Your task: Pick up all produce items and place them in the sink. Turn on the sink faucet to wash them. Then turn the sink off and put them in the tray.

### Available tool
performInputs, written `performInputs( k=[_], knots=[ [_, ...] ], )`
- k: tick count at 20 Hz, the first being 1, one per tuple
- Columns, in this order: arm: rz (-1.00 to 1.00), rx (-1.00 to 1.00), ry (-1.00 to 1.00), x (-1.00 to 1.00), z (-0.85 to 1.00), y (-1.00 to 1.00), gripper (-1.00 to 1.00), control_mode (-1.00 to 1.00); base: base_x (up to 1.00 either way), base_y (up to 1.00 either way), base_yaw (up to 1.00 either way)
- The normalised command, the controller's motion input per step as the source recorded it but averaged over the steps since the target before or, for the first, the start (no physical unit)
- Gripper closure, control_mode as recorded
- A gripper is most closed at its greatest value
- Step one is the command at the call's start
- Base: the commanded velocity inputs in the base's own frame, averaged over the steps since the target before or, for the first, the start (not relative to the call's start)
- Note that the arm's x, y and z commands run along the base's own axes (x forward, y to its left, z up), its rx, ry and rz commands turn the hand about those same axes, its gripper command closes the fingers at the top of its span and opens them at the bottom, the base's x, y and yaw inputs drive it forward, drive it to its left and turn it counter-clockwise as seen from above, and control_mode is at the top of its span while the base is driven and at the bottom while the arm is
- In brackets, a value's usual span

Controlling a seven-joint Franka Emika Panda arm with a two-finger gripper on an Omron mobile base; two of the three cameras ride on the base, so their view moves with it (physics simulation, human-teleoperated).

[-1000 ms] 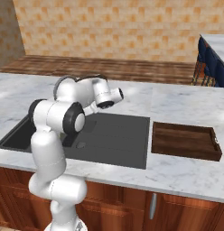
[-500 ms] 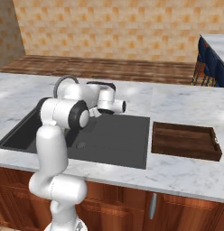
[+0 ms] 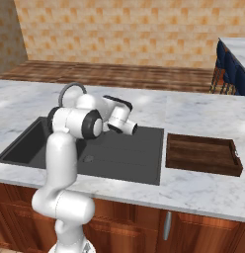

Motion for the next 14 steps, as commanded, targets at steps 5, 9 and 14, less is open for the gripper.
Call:
performInputs(
  k=[5, 9, 14],
  knots=[
    [0.00, 0.13, 0.00, 0.34, -0.03, 0.04, -1.00, -1.00, 0.00, 0.00, 0.00],
    [0.00, 0.05, 0.00, 0.35, -0.03, 0.01, -1.00, -1.00, 0.00, 0.00, 0.00],
    [0.00, 0.01, 0.00, 0.30, -0.05, 0.02, -1.00, -1.00, 0.00, 0.00, 0.00]
  ],
)
